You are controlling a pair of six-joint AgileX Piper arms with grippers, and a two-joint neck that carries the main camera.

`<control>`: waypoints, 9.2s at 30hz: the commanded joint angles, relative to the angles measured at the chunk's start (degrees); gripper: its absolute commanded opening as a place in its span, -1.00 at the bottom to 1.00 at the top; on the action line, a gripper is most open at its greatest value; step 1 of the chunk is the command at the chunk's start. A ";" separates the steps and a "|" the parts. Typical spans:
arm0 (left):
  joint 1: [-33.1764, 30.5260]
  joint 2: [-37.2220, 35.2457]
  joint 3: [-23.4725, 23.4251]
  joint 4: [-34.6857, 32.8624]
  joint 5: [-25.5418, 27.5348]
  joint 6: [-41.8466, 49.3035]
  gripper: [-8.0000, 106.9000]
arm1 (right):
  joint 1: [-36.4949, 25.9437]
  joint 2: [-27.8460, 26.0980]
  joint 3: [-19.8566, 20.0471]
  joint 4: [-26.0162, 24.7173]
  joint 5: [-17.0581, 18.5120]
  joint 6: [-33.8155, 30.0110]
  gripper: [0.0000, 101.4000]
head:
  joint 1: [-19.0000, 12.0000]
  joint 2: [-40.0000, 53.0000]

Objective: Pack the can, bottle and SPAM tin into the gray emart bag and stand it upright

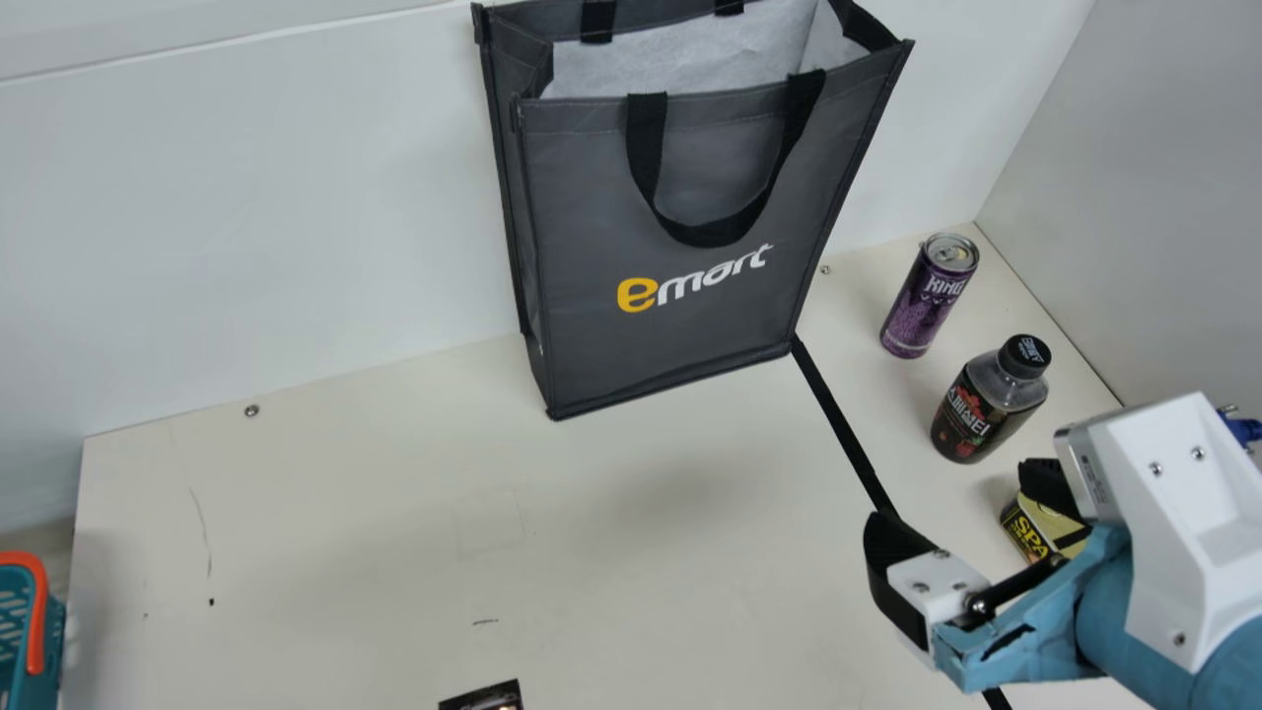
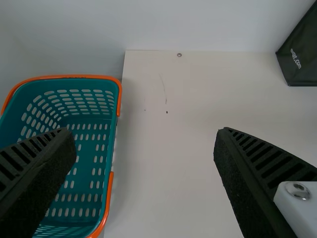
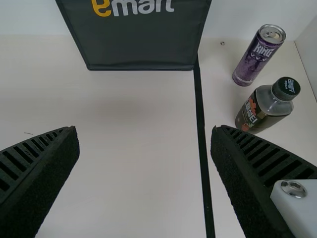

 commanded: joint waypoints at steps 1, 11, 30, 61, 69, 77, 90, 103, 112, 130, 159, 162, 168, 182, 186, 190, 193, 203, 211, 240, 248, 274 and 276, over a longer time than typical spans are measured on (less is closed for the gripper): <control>0.00 0.00 0.00 0.00 0.00 0.00 0.71 | 0.15 0.18 -0.11 -0.27 -0.07 -0.37 0.87 | -1.30 -0.14; 0.00 0.00 0.00 0.00 0.00 0.00 0.71 | 0.93 2.76 -2.43 -1.29 -0.71 -2.49 0.87 | -1.30 -0.14; 0.00 0.00 0.00 0.00 0.00 0.00 0.71 | -1.46 11.36 -12.24 0.83 -1.80 -10.12 0.87 | -1.30 -0.14; 0.00 0.00 0.00 0.00 0.00 0.00 0.71 | -9.10 30.91 -37.40 7.55 0.47 -31.93 0.87 | -1.30 -0.14; 0.00 0.00 0.00 0.00 0.00 0.00 0.71 | -8.34 35.19 -42.64 7.73 0.47 -36.37 0.87 | -1.30 -0.14; 0.00 0.00 0.00 0.00 0.00 0.00 0.71 | -6.82 38.93 -47.33 7.48 0.47 -41.51 0.87 | -1.30 -0.14; 0.00 0.00 0.00 0.00 0.00 0.00 0.71 | -5.78 44.62 -53.63 9.24 0.47 -48.00 0.87 | -1.30 -0.14; 0.00 0.00 0.00 0.00 0.00 0.00 0.71 | -5.30 50.09 -58.26 12.02 0.47 -53.59 0.87 | -1.30 -0.14; 0.00 0.00 0.00 0.00 0.00 0.00 0.71 | -4.51 53.73 -60.89 13.72 0.47 -57.86 0.87 | -1.30 -0.14; 0.00 0.00 0.00 0.00 0.00 0.00 0.71 | -3.51 59.95 -63.28 17.43 0.47 -66.00 0.87 | -1.30 -0.14; 0.00 0.00 0.00 0.00 0.00 0.00 0.71 | -4.90 63.00 -59.45 22.85 0.47 -72.65 -1.00 | -1.30 -0.14; 0.00 0.00 0.00 0.00 0.00 0.00 0.71 | -5.04 63.07 -59.60 23.16 0.47 -73.44 -1.00 | -1.30 -0.14; 0.00 0.00 0.00 0.00 0.00 0.00 0.71 | -5.11 63.00 -60.21 23.58 0.47 -74.35 -1.00 | -1.30 -0.14; 0.00 0.00 0.00 0.00 0.00 0.00 0.71 | -3.98 59.78 -60.11 21.80 0.47 -73.58 -1.00 | -1.30 -0.14; 0.00 0.00 0.00 0.00 0.00 0.00 0.71 | -3.46 58.30 -59.50 20.98 0.47 -72.89 -1.00 | -1.30 -0.14; 0.00 0.00 0.00 0.00 0.00 0.00 0.71 | -2.89 56.76 -58.88 20.20 0.47 -72.14 -1.00 | -1.30 -0.14; 0.00 0.00 0.00 0.00 0.00 0.00 0.71 | -2.39 55.57 -58.50 19.65 0.47 -71.52 -1.00 | -1.30 -0.14; 0.00 0.00 0.00 0.00 0.00 0.00 0.71 | 0.04 51.10 -56.62 17.36 0.47 -70.06 -1.00 | -1.30 -0.14; 0.00 0.00 0.00 0.00 0.00 0.00 0.71 | 2.65 47.44 -54.73 15.54 0.47 -69.56 -1.00 | -1.30 -0.14; 0.00 0.00 0.00 0.00 0.00 0.00 0.71 | 13.18 35.85 -46.25 10.84 0.47 -70.36 -1.00 | -1.30 -0.14; 0.00 0.00 0.00 0.00 0.00 0.00 0.71 | 16.00 33.37 -43.21 9.80 0.47 -70.50 -1.00 | -1.30 -0.14; 0.00 0.00 0.00 0.00 0.00 0.00 0.71 | 27.18 26.35 -35.69 4.80 0.47 -67.85 -1.00 | -1.30 -0.14; 0.00 0.00 0.00 0.00 0.00 0.00 0.71 | 27.73 26.01 -34.80 4.57 0.47 -67.58 -1.00 | -1.30 -0.14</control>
